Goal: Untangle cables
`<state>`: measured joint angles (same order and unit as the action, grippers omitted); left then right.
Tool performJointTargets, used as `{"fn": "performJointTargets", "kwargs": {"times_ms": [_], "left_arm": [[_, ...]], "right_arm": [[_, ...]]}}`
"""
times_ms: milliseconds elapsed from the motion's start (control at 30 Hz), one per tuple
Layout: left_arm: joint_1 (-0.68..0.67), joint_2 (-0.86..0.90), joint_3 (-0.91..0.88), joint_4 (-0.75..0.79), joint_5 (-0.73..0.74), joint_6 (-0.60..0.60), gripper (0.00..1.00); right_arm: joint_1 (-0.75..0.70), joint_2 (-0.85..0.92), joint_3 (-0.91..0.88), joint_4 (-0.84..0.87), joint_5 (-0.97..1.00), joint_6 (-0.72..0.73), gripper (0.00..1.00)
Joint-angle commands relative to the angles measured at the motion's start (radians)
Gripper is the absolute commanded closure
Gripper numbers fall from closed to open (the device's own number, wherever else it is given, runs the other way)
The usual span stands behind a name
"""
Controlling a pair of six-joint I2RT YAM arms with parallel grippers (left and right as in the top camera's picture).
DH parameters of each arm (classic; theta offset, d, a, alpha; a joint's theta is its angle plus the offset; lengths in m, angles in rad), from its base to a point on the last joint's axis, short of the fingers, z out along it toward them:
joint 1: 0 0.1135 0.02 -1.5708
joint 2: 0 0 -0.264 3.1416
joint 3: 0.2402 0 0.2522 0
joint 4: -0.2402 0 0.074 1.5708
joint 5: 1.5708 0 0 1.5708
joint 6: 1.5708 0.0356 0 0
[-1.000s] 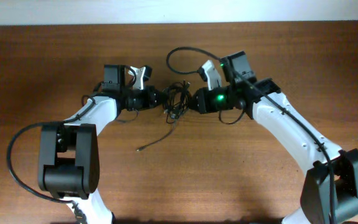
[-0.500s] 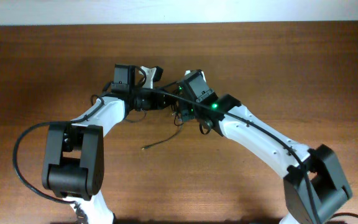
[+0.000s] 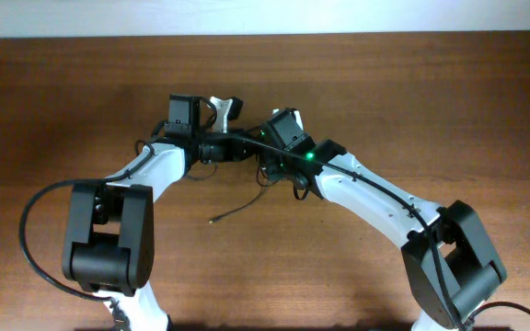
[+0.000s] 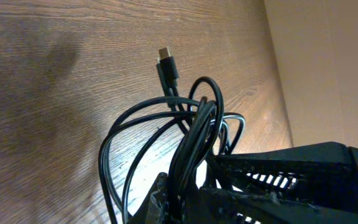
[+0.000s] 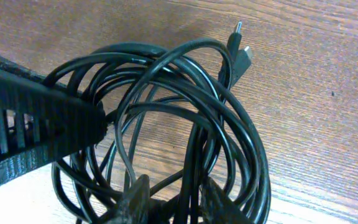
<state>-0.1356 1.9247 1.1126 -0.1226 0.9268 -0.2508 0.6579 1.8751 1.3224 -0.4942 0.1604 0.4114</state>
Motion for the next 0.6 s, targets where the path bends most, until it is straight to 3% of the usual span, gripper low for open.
{"fn": "performJointTargets", "kwargs": {"times_ms": [0, 33, 100, 267, 400, 567], "left_arm": [[0.001, 0.007, -0.003, 0.01, 0.061, 0.013, 1.0], [0.001, 0.007, -0.003, 0.01, 0.061, 0.013, 1.0], [0.001, 0.007, -0.003, 0.01, 0.061, 0.013, 1.0], [0.001, 0.007, -0.003, 0.002, 0.035, 0.012, 1.0], [0.001, 0.007, -0.003, -0.05, -0.121, -0.052, 1.0], [0.001, 0.007, -0.003, -0.06, -0.151, -0.067, 1.0]], "right_arm": [[0.002, 0.013, 0.006, -0.006, 0.014, -0.002, 0.73], [0.002, 0.017, 0.006, -0.006, 0.027, -0.002, 0.75], [0.0, 0.026, 0.006, -0.006, 0.043, -0.002, 0.96], [-0.005, -0.105, 0.027, -0.01, -0.074, -0.002, 0.96], [-0.007, -0.221, 0.027, -0.032, -0.222, -0.003, 0.96], [-0.09, -0.309, 0.027, -0.042, -0.42, -0.003, 0.96]]}}
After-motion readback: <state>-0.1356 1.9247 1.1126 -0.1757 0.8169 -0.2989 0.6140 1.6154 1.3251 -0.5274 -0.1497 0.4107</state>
